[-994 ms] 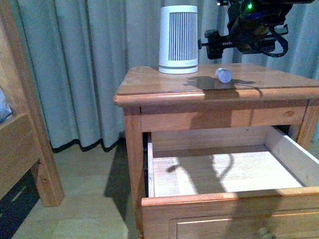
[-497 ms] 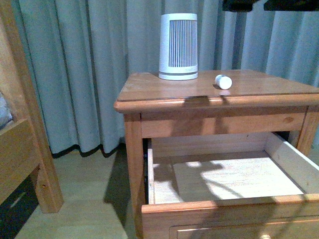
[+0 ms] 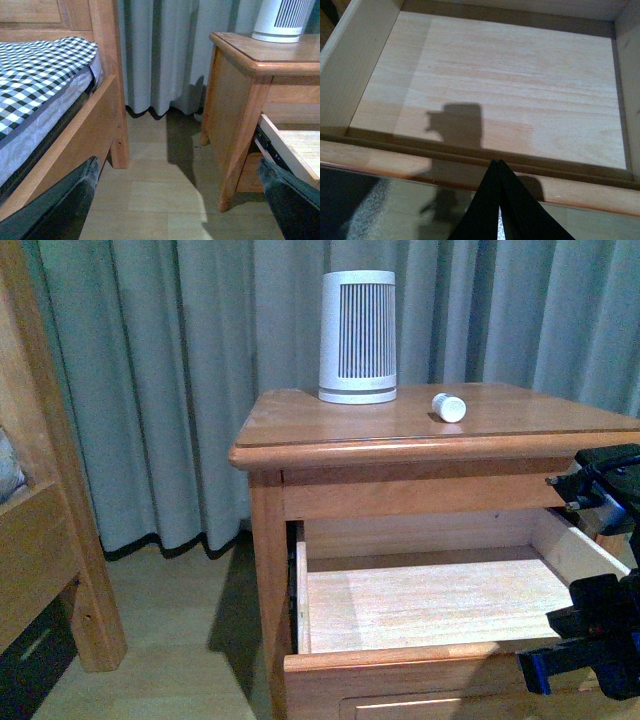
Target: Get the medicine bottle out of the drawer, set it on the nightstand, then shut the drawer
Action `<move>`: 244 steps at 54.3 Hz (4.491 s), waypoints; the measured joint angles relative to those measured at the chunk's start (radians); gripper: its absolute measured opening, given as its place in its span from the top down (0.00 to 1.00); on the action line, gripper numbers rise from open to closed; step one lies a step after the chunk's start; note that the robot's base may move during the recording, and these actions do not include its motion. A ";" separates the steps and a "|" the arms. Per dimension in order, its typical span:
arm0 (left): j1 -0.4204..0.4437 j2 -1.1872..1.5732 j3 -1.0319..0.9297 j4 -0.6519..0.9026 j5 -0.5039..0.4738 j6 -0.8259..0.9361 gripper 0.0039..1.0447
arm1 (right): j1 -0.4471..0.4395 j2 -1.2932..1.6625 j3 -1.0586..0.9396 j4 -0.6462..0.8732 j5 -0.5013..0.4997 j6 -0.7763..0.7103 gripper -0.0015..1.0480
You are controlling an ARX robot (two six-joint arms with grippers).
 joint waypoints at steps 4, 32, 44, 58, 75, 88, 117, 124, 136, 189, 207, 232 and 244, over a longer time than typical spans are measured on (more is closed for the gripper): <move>0.000 0.000 0.000 0.000 0.000 0.000 0.06 | 0.005 0.007 -0.004 0.000 0.008 0.000 0.97; 0.000 0.000 0.000 0.000 0.000 0.000 0.06 | 0.062 -0.012 -0.056 -0.009 0.047 0.004 0.97; 0.000 0.000 0.000 0.000 0.000 0.000 0.06 | 0.097 -0.154 -0.084 -0.057 0.040 0.004 0.97; 0.000 0.000 0.000 0.000 0.000 0.000 0.06 | 0.041 -0.027 -0.083 0.004 0.048 0.003 0.97; 0.000 0.000 0.000 0.000 0.000 0.000 0.06 | -0.032 0.176 -0.013 0.073 0.058 -0.009 0.97; 0.000 0.000 0.000 0.000 0.000 0.000 0.06 | -0.058 0.381 0.170 0.118 0.102 -0.030 0.97; 0.000 0.000 0.000 0.000 0.000 0.000 0.06 | -0.066 0.699 0.553 0.198 0.067 -0.225 0.97; 0.000 0.000 0.000 0.000 0.000 0.000 0.06 | -0.087 0.756 0.642 0.227 0.035 -0.302 0.97; 0.000 0.000 0.000 0.000 0.000 0.000 0.06 | -0.109 0.818 0.706 0.219 0.023 -0.352 0.97; 0.000 0.000 0.000 0.000 0.000 0.000 0.06 | -0.132 -0.324 0.015 0.124 -0.158 0.116 0.69; 0.000 0.000 0.000 0.000 0.000 0.000 0.06 | 0.082 -1.218 -0.372 -0.083 0.108 0.010 0.12; 0.000 0.000 0.000 0.000 0.000 0.000 0.06 | -0.042 -1.390 -0.478 -0.327 0.107 -0.029 0.63; 0.000 0.000 0.000 0.000 0.000 0.000 0.06 | -0.225 -1.435 -0.524 -0.328 -0.063 -0.027 0.97</move>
